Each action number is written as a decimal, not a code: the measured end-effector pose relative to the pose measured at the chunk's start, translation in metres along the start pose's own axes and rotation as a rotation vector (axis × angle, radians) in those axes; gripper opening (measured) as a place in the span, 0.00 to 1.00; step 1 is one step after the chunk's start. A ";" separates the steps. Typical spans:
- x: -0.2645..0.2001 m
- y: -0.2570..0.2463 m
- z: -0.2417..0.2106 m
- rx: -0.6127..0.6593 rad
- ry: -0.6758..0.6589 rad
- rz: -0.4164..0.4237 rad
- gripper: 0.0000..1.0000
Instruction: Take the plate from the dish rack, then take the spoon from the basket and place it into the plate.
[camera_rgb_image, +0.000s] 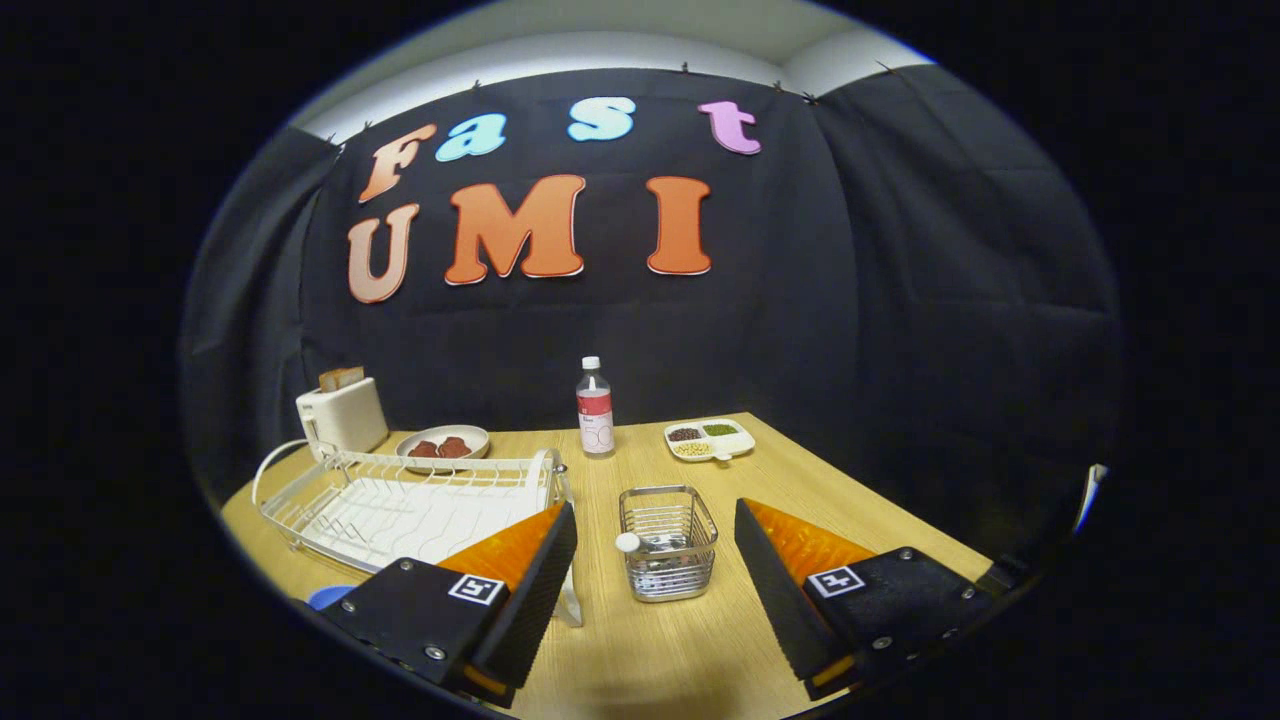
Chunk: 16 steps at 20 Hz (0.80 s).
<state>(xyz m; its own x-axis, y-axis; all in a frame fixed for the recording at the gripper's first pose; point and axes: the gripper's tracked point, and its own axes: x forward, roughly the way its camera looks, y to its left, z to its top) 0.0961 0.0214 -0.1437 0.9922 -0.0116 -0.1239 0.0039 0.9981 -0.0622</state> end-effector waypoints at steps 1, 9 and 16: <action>0.007 0.001 -0.005 -0.006 -0.006 0.012 0.94; 0.043 0.008 -0.038 -0.021 -0.011 0.051 0.65; 0.057 0.002 -0.040 -0.011 -0.006 0.039 0.18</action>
<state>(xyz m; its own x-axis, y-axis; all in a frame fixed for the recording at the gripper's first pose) 0.1475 0.0207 -0.1907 0.9923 0.0274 -0.1207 -0.0358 0.9970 -0.0679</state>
